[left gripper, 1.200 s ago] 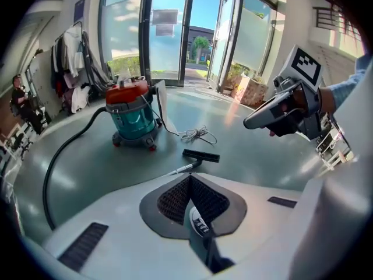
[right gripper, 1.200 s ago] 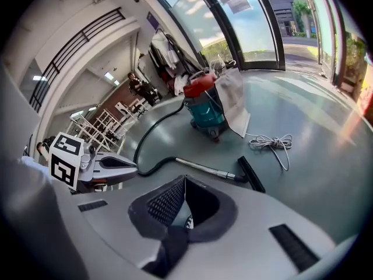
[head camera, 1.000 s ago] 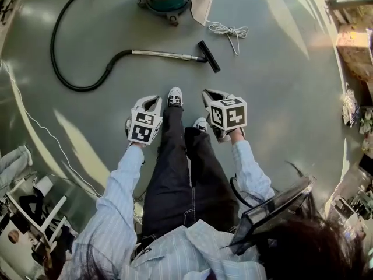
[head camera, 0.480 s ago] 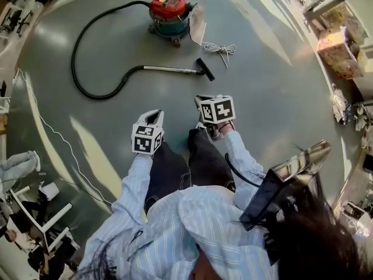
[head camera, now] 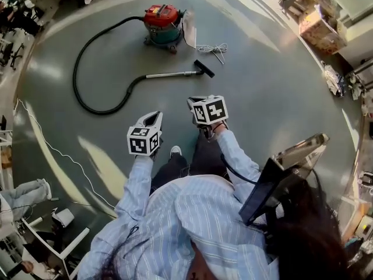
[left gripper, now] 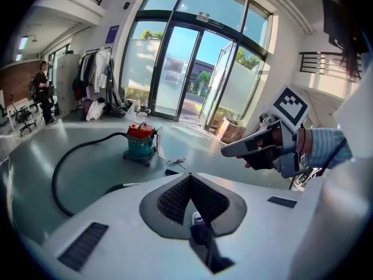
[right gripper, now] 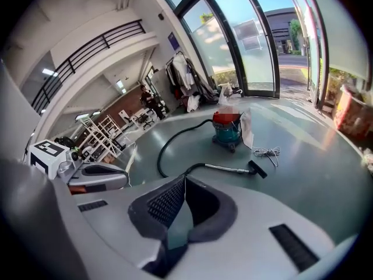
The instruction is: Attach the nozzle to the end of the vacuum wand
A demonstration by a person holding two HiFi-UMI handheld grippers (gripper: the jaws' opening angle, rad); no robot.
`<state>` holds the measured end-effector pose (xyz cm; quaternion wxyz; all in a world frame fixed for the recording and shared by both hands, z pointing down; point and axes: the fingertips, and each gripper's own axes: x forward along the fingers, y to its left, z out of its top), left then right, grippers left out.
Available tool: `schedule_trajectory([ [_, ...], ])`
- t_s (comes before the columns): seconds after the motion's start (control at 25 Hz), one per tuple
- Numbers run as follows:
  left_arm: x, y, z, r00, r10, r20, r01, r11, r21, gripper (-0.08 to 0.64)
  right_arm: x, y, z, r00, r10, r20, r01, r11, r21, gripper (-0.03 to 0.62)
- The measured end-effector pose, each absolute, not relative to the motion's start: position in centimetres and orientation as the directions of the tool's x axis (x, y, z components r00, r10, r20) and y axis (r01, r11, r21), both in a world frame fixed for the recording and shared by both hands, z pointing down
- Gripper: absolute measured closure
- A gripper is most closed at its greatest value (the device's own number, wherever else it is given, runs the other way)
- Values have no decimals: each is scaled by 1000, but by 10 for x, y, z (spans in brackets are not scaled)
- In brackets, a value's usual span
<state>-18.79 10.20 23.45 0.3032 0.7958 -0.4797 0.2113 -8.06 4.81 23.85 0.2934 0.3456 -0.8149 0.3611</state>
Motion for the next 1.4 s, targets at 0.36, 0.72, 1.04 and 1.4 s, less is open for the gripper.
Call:
schedule_trajectory([
  [0.36,-194,178,245,597,-527,605,-790,-516,330,555,-91,164,254,-513,-409,754,-848,378,-372,583],
  [0.72,-132,218,231,631,-522,574,-768,-525,367,555,-31,221,240,-497,-425,757,-860,361,-361,583],
  [1.04,-75,279,219,588,-594,549,-809,-418,413,555,31,290,242,-527,-379,761,-830,424,-363,583],
  [1.4,-21,338,215,572,-608,551,-820,-424,383,555,65,336,240,-575,-356,737,-787,488,-378,583],
])
